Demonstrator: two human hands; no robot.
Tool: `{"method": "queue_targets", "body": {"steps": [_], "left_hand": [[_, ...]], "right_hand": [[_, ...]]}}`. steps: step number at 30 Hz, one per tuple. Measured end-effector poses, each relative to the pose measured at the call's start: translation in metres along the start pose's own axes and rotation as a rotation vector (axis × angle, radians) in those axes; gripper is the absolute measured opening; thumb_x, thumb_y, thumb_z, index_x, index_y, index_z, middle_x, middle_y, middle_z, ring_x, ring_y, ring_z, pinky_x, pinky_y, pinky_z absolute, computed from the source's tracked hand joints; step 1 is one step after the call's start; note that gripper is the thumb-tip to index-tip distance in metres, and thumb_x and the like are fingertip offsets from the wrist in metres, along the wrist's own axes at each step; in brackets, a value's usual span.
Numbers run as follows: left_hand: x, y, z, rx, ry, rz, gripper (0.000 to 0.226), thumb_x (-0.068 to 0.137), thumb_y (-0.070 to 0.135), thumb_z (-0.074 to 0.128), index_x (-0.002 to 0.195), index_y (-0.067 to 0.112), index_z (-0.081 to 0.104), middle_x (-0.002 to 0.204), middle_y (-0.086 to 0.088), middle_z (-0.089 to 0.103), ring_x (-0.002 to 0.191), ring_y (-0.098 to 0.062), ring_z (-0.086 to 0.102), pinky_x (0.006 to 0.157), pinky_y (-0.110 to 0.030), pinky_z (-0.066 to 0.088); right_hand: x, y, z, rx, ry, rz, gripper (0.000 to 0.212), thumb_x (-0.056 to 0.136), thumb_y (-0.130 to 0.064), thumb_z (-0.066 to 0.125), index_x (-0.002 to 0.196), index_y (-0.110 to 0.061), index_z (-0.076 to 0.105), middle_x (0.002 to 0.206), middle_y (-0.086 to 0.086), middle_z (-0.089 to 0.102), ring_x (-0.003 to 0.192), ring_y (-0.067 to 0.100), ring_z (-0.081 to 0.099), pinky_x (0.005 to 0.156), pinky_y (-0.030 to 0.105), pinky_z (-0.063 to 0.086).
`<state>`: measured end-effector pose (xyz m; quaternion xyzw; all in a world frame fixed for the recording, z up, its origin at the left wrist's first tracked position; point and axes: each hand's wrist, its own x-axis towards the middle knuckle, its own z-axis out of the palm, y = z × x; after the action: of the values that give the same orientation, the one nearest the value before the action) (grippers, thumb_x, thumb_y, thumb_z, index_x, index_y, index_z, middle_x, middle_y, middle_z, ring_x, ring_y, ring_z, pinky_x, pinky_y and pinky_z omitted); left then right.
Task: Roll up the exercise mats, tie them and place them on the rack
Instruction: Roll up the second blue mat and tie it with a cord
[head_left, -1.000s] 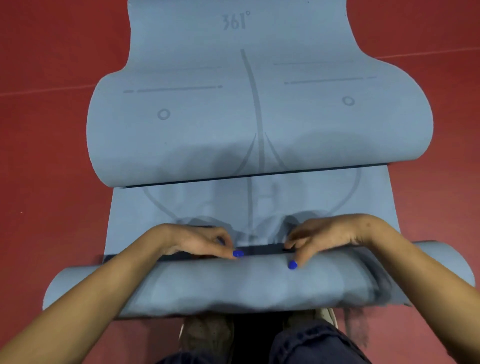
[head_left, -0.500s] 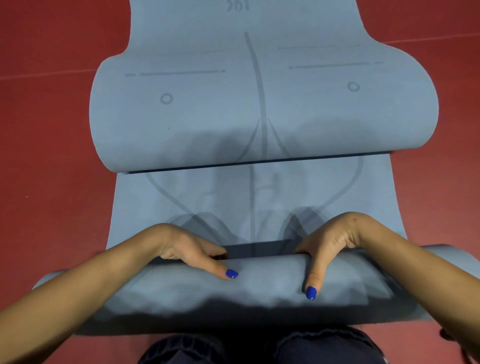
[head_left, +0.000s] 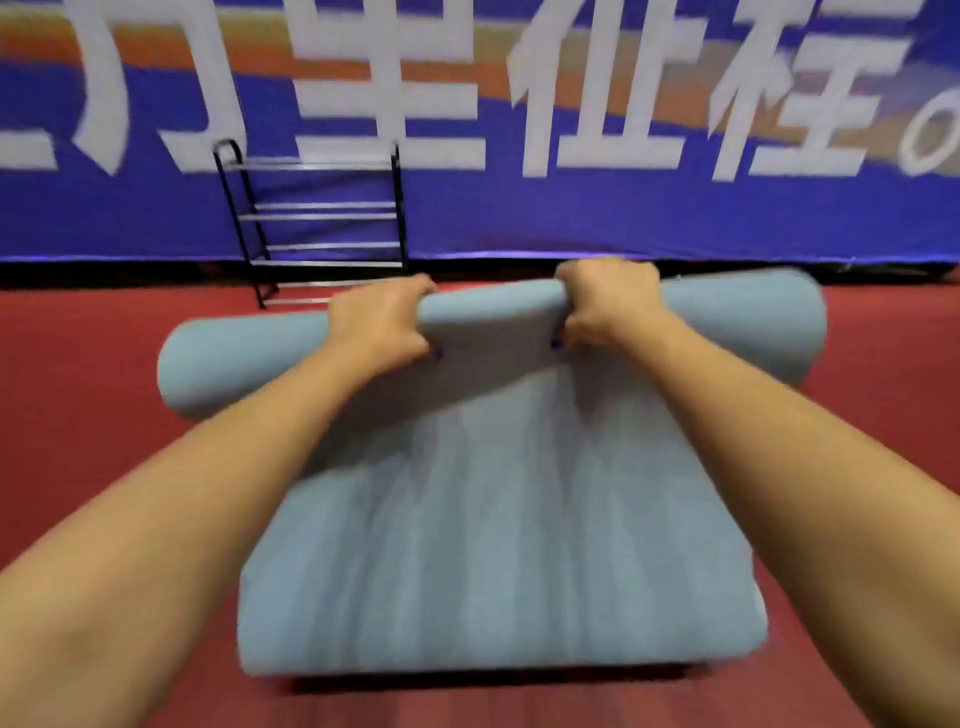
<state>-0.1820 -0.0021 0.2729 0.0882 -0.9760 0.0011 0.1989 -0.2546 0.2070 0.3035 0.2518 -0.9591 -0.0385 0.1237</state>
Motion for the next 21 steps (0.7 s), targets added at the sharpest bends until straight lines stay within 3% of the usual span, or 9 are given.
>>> {"method": "queue_targets", "body": {"steps": [2,5,7,11,14,16,18,20,21], "left_hand": [[0.047,0.012,-0.143,-0.027,0.601,-0.023,0.043,0.081,0.028,0.067,0.122,0.028,0.055,0.118,-0.007,0.062,0.108,-0.034,0.056,0.081,-0.043,0.044],[0.041,0.016,-0.277,-0.033,1.354,-0.009,0.042,0.073,0.02,0.058,0.114,0.026,0.053,0.11,-0.007,0.06,0.101,-0.032,0.054,0.079,-0.043,0.043],[0.021,0.023,-0.281,-0.101,1.564,0.067,0.05,0.064,0.016,0.06,0.11,0.028,0.046,0.107,-0.001,0.052,0.098,-0.028,0.045,0.081,-0.042,0.043],[-0.044,0.033,-0.117,-0.042,1.172,0.226,0.061,0.05,0.005,0.066,0.105,0.02,0.046,0.092,0.0,0.04,0.081,-0.028,0.037,0.076,-0.039,0.033],[-0.12,0.026,0.046,0.03,0.584,0.324,0.086,0.022,0.009,0.077,0.102,0.022,0.048,0.084,0.002,0.057,0.078,-0.023,0.039,0.077,-0.037,0.031],[-0.178,0.016,0.15,-0.036,0.191,0.274,0.089,0.013,0.012,0.072,0.098,0.024,0.047,0.087,0.007,0.051,0.076,-0.019,0.041,0.073,-0.034,0.03],[-0.244,0.003,0.233,-0.05,-0.118,0.266,0.061,0.034,0.019,0.064,0.093,0.025,0.047,0.088,0.007,0.044,0.07,-0.017,0.048,0.068,-0.031,0.028],[-0.307,-0.011,0.298,0.086,-0.121,0.316,0.013,0.08,0.017,0.044,0.087,0.025,0.053,0.079,0.007,0.05,0.063,-0.015,0.051,0.068,-0.031,0.028],[-0.334,-0.013,0.323,0.06,-0.151,0.338,0.025,0.087,0.014,0.033,0.086,0.025,0.056,0.077,0.007,0.053,0.068,-0.015,0.049,0.073,-0.034,0.032]], "right_hand": [[0.023,0.013,-0.147,0.103,0.672,0.062,0.036,0.081,-0.027,0.067,0.114,-0.016,0.058,0.118,0.013,0.06,0.112,0.034,0.053,0.081,0.042,0.043],[-0.018,0.022,-0.277,0.04,1.656,0.036,0.026,0.068,-0.014,0.062,0.093,-0.019,0.067,0.09,0.01,0.068,0.086,0.031,0.063,0.071,0.038,0.047],[-0.051,0.016,-0.274,0.014,1.912,0.017,0.023,0.071,-0.008,0.064,0.092,-0.02,0.066,0.085,0.008,0.066,0.083,0.028,0.059,0.076,0.036,0.044],[-0.109,0.003,-0.093,0.079,1.575,0.058,0.02,0.086,-0.003,0.055,0.097,-0.017,0.063,0.095,0.002,0.054,0.092,0.028,0.047,0.087,0.04,0.037],[-0.149,-0.01,0.096,0.181,0.885,0.112,0.042,0.055,-0.013,0.054,0.095,-0.021,0.051,0.086,0.0,0.043,0.077,0.027,0.042,0.072,0.038,0.033],[-0.183,-0.021,0.214,0.332,0.342,0.104,0.056,0.036,-0.024,0.061,0.09,-0.022,0.048,0.081,0.001,0.044,0.071,0.025,0.039,0.065,0.035,0.028],[-0.223,-0.04,0.311,0.212,0.112,0.011,0.036,0.048,-0.029,0.058,0.083,-0.022,0.053,0.08,0.002,0.036,0.065,0.021,0.039,0.059,0.033,0.023],[-0.258,-0.062,0.377,0.115,0.01,-0.152,0.025,0.07,-0.023,0.045,0.089,-0.029,0.061,0.081,0.003,0.032,0.062,0.019,0.04,0.06,0.032,0.023],[-0.271,-0.071,0.397,0.099,-0.11,-0.242,0.035,0.072,-0.026,0.042,0.103,-0.031,0.059,0.083,0.003,0.035,0.066,0.018,0.043,0.063,0.032,0.026]]}}
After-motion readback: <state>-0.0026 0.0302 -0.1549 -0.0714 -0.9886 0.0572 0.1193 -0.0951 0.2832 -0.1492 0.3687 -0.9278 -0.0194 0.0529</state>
